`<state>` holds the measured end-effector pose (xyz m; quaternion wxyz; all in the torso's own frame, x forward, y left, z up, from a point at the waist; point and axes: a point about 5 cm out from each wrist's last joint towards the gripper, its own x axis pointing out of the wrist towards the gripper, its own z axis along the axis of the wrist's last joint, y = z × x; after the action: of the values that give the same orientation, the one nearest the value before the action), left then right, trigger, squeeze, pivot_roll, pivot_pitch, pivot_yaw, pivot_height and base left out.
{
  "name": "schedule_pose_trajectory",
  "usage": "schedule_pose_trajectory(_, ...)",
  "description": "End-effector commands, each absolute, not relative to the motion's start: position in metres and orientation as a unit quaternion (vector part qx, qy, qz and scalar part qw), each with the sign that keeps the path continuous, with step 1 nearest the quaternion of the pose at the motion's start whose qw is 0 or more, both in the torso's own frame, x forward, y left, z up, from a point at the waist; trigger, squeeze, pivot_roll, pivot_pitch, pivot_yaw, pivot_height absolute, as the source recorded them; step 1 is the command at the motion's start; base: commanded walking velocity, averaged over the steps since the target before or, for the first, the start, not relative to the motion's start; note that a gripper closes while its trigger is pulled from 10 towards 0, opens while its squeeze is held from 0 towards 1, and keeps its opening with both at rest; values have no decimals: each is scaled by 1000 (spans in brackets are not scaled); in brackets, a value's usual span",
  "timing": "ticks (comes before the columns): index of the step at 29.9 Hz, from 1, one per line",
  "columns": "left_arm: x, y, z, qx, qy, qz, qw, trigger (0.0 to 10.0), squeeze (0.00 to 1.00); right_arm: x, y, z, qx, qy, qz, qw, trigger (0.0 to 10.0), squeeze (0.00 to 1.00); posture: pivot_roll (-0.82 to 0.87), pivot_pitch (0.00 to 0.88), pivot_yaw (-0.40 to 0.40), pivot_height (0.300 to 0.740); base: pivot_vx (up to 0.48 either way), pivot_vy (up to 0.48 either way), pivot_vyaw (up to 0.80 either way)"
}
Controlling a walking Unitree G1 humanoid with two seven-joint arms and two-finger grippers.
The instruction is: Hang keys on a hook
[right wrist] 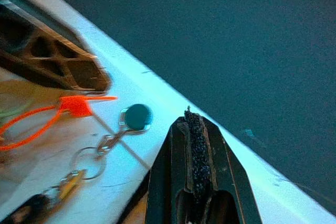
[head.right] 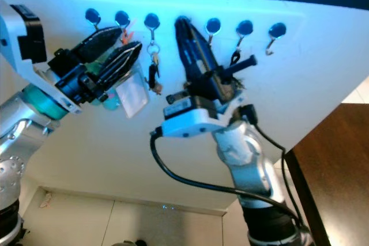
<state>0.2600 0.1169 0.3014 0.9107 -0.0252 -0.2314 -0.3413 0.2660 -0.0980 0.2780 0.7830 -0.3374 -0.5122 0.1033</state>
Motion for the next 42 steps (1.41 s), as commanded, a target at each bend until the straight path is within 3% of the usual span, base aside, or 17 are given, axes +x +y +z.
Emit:
schedule_pose_trajectory(1, 258, 116, 301, -25, -228, -349, 909, 10000, 0, 271, -94, 275, -346, -503, 111, 784, 10000, 0, 44, 0, 102, 740, 0, 0, 0)
schedule_pose_trajectory(17, 257, 115, 300, -26, -229, -349, 908, 10000, 0, 279, -74, 264, -356, -490, 158, 780, 10000, 0, 48, 0, 95, 740, 0, 0, 0)
schedule_pose_trajectory(25, 258, 114, 300, -26, -230, -350, 908, 10000, 0, 279, -76, 263, -356, -488, 153, 782, 10000, 0, 45, 0, 95, 740, 0, 0, 0)
schedule_pose_trajectory(42, 257, 114, 298, -26, -229, -350, 908, 10000, 0, 279, -120, 271, -361, -487, 26, 795, 10000, 0, 38, 0, 90, 740, 0, 0, 0)
